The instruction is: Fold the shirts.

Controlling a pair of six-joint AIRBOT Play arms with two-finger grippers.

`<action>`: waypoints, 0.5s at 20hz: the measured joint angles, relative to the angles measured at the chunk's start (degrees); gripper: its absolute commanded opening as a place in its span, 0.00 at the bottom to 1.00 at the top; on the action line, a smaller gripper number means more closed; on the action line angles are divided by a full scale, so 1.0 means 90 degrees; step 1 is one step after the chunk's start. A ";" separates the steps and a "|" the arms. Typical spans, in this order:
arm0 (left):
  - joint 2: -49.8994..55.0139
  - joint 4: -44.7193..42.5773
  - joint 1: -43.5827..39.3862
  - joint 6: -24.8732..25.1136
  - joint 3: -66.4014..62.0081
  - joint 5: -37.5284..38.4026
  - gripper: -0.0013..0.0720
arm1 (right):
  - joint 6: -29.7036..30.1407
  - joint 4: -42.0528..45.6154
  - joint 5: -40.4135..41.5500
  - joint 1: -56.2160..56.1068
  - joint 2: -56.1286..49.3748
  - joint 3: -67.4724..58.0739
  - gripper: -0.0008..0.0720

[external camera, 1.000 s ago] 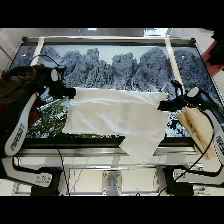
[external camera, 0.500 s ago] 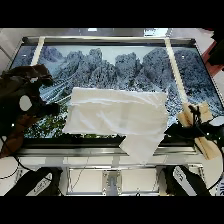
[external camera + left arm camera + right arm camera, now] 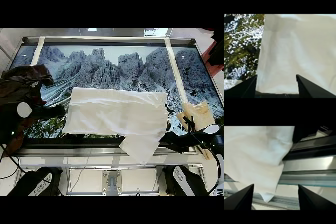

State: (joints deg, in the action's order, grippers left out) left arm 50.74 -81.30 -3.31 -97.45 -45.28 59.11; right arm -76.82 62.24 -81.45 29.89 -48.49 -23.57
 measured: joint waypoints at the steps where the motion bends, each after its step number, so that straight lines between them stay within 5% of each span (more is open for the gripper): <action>1: -0.0005 0.0027 0.0000 0.0017 0.0007 -0.0007 0.79 | -0.0049 -0.0075 0.0002 -0.0007 -0.0012 0.0058 0.85; 10: -0.0010 0.0095 0.0000 0.0056 0.0017 -0.0044 0.79 | -0.0799 -0.0330 0.0656 -0.1365 -0.0153 0.0627 0.76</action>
State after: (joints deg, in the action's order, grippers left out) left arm 50.65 -80.44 -3.31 -96.95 -45.12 58.72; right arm -84.01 59.27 -75.55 17.61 -49.87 -17.93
